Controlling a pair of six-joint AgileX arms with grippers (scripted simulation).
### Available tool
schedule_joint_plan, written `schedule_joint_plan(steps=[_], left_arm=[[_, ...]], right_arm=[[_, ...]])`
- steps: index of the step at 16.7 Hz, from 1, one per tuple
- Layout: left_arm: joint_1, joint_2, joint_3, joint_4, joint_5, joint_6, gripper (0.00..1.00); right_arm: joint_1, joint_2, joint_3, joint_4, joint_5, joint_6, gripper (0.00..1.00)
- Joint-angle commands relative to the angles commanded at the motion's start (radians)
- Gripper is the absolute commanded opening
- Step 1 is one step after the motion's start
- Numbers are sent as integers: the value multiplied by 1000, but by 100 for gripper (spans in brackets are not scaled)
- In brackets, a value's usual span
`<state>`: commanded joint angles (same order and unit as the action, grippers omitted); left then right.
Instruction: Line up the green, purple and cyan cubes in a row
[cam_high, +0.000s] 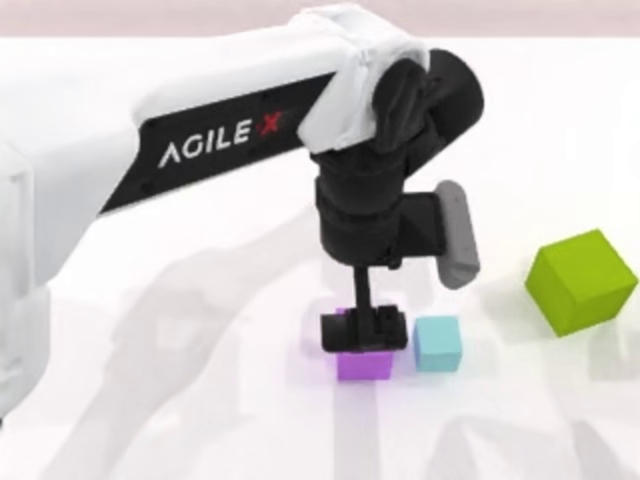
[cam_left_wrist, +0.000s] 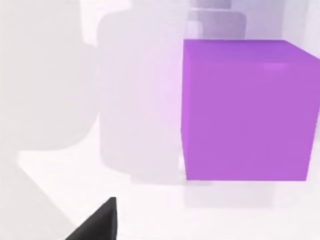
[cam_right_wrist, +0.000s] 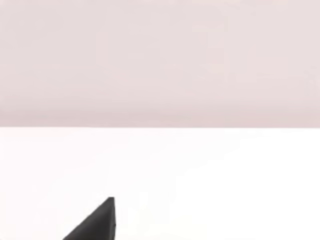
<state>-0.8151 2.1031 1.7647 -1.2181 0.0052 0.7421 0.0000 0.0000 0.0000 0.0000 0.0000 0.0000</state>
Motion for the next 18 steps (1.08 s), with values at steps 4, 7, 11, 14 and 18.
schedule_joint_plan(steps=[4,7,11,14,18], left_arm=[[13,-27,-31,23,-2,-13,100],[82,-152,-148,103,-10,-61,100],[223,-465,-417,272,-18,-166,100],[347,-778,-673,427,-21,-267,100],[519,-1216,-1049,655,-23,-415,100]], right_arm=[[6,28,28,-21,-1,-2,100],[24,138,136,-100,-2,-10,100],[60,414,371,-276,-1,-28,100],[94,715,582,-447,1,-45,100],[141,1141,860,-682,2,-69,100]])
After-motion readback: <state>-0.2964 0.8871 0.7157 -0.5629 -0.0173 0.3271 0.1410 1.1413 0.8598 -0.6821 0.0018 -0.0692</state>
